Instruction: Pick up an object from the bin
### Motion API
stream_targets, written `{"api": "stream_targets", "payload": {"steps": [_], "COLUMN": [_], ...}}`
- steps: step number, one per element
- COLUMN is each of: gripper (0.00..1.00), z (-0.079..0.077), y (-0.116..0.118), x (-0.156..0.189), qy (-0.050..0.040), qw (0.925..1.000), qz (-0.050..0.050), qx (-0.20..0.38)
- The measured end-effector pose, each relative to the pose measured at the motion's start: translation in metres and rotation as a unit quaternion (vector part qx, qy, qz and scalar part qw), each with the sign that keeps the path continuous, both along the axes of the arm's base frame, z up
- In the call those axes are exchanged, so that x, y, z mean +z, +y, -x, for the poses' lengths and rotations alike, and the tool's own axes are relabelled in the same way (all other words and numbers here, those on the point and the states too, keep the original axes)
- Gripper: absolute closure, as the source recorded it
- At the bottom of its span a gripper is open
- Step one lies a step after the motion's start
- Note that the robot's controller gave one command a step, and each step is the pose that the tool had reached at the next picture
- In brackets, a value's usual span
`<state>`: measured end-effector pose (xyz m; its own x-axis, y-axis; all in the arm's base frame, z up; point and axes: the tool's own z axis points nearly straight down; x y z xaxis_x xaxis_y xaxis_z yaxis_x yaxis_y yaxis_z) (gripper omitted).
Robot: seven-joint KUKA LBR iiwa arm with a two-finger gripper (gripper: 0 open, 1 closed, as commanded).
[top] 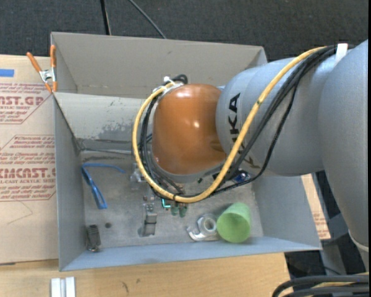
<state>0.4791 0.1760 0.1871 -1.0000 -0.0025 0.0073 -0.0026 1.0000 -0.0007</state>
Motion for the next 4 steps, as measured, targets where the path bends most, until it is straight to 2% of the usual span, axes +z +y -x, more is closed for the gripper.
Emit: {"api": "stream_targets", "payload": {"steps": [1, 2, 3, 4], "gripper": [0.00, 0.00, 0.00, 1.00], "z": [-0.006, -0.004, -0.008, -0.009], "y": [0.074, 0.064, 0.063, 0.064], "x": [-0.092, -0.117, -0.117, -0.115], "qy": [-0.0009, 0.0052, -0.0031, -0.0041], "qw": [0.9998, 0.9995, 0.9995, 0.9995], "qz": [-0.001, 0.002, 0.000, -0.002], "qx": [-0.018, -0.030, -0.031, -0.032]}}
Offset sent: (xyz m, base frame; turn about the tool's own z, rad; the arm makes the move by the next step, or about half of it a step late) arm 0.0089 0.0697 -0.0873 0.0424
